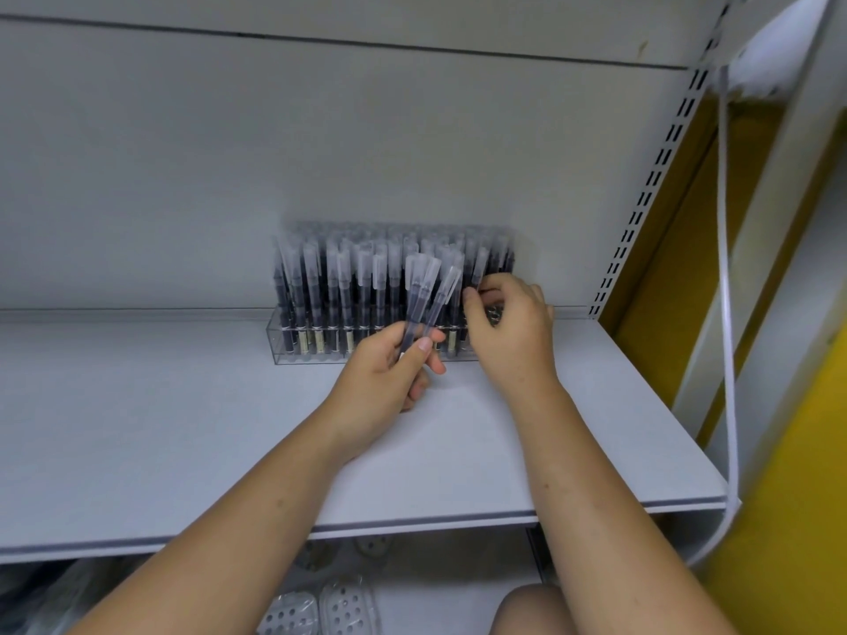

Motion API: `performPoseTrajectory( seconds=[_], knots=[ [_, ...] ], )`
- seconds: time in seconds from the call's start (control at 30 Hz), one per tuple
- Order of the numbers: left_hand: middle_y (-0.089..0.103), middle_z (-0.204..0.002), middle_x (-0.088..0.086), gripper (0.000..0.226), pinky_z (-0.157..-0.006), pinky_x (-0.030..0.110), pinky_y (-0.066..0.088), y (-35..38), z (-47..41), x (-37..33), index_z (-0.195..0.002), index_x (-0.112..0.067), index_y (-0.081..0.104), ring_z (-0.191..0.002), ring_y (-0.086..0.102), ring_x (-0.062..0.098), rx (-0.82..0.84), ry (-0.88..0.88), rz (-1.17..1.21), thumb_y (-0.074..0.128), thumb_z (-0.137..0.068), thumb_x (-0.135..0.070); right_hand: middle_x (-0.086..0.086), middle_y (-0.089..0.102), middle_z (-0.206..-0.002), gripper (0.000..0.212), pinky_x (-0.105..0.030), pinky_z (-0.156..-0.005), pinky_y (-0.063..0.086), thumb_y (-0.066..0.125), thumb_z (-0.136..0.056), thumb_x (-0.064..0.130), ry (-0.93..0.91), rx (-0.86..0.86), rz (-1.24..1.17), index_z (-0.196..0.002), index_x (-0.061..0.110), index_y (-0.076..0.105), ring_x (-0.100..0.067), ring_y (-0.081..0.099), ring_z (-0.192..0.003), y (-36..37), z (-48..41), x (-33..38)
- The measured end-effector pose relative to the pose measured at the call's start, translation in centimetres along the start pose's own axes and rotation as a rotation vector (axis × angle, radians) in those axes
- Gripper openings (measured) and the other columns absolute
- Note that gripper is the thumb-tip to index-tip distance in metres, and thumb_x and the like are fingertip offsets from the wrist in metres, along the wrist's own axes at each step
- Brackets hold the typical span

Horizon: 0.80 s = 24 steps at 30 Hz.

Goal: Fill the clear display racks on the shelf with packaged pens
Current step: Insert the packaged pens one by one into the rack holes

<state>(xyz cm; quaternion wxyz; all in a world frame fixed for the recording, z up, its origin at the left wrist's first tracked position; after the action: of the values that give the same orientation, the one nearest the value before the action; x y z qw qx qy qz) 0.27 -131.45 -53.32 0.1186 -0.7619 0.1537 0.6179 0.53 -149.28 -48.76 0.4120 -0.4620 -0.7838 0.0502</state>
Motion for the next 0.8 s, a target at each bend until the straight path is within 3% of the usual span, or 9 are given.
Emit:
performPoseTrajectory(
  seconds=[0.07,0.17,0.3,0.4,0.5,0.73,0.8],
  knots=[
    [0.065,-0.089,0.006,0.019,-0.050,0.024,0.033,0.0,0.0,0.0,-0.117,-0.011,0.065,-0.060,0.044,0.016,-0.002,-0.001,-0.001,0.048,-0.111,-0.015,0.026,0.056,-0.084,0.012,-0.048,-0.088,0.050,0.062,-0.096,0.033,-0.004,-0.071,-0.099,-0.100,0.024,0.067,-0.017,0.060,-0.095,-0.8,0.0,0.4],
    [0.063,-0.082,0.001,0.020,-0.050,0.023,0.033,0.0,0.0,0.1,-0.115,-0.009,0.066,-0.059,0.043,0.014,-0.002,-0.006,0.001,0.048,-0.111,-0.015,0.015,0.063,-0.085,0.003,-0.033,-0.077,0.054,0.062,-0.098,0.023,0.052,-0.141,-0.325,-0.097,0.025,0.064,-0.010,0.063,-0.083,-2.0,0.2,0.6],
    [0.063,-0.080,-0.001,0.021,-0.050,0.023,0.033,0.0,0.0,0.1,-0.114,-0.008,0.066,-0.059,0.043,0.013,0.006,-0.006,0.001,0.047,-0.111,-0.016,0.002,0.064,-0.065,0.014,-0.026,-0.053,0.044,0.063,-0.102,0.017,0.137,0.079,-0.586,-0.089,0.018,0.068,-0.007,0.057,-0.052,-1.2,0.6,1.4],
    [0.062,-0.086,0.008,0.021,-0.050,0.024,0.032,0.1,0.0,0.1,-0.117,-0.006,0.065,-0.061,0.043,0.015,0.006,-0.009,0.020,0.047,-0.111,-0.016,0.000,0.066,-0.062,0.009,-0.022,-0.046,0.043,0.069,-0.099,0.015,0.140,0.286,-0.607,-0.090,0.016,0.070,-0.007,0.060,-0.050,0.0,1.3,2.3],
    [0.061,-0.086,0.010,0.021,-0.050,0.024,0.032,0.2,0.0,0.0,-0.115,-0.001,0.062,-0.060,0.043,0.016,0.020,-0.011,0.025,0.047,-0.111,-0.015,-0.004,0.071,-0.065,0.008,-0.019,-0.047,0.045,0.073,-0.096,0.015,0.139,0.370,-0.606,-0.090,0.010,0.071,-0.012,0.065,-0.058,0.6,1.6,2.5],
    [0.062,-0.086,0.008,0.022,-0.050,0.025,0.032,0.3,0.2,-0.1,-0.116,0.000,0.060,-0.061,0.045,0.016,0.030,-0.024,0.027,0.047,-0.111,-0.017,-0.015,0.069,-0.067,0.009,-0.026,-0.042,0.043,0.070,-0.097,0.007,0.172,0.374,-0.650,-0.088,0.008,0.069,-0.005,0.062,-0.051,0.7,1.6,2.4],
    [0.062,-0.086,0.008,0.022,-0.050,0.025,0.032,0.3,0.2,-0.1,-0.117,-0.001,0.060,-0.061,0.046,0.016,0.028,-0.027,0.027,0.047,-0.111,-0.017,-0.009,0.068,-0.065,0.012,-0.025,-0.043,0.042,0.067,-0.098,0.005,0.174,0.348,-0.664,-0.087,0.009,0.066,-0.005,0.060,-0.048,0.5,1.5,2.4]
  ],
)
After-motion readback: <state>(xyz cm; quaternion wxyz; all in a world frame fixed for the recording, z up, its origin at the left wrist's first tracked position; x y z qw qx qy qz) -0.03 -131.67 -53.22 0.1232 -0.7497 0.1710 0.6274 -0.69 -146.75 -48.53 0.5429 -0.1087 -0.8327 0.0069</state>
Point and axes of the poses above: each hand's wrist, its own z-axis away from the middle knuckle, its own y-axis out of the palm, x = y × z, the point moved 6 cm from there along -z, towards the middle knuckle
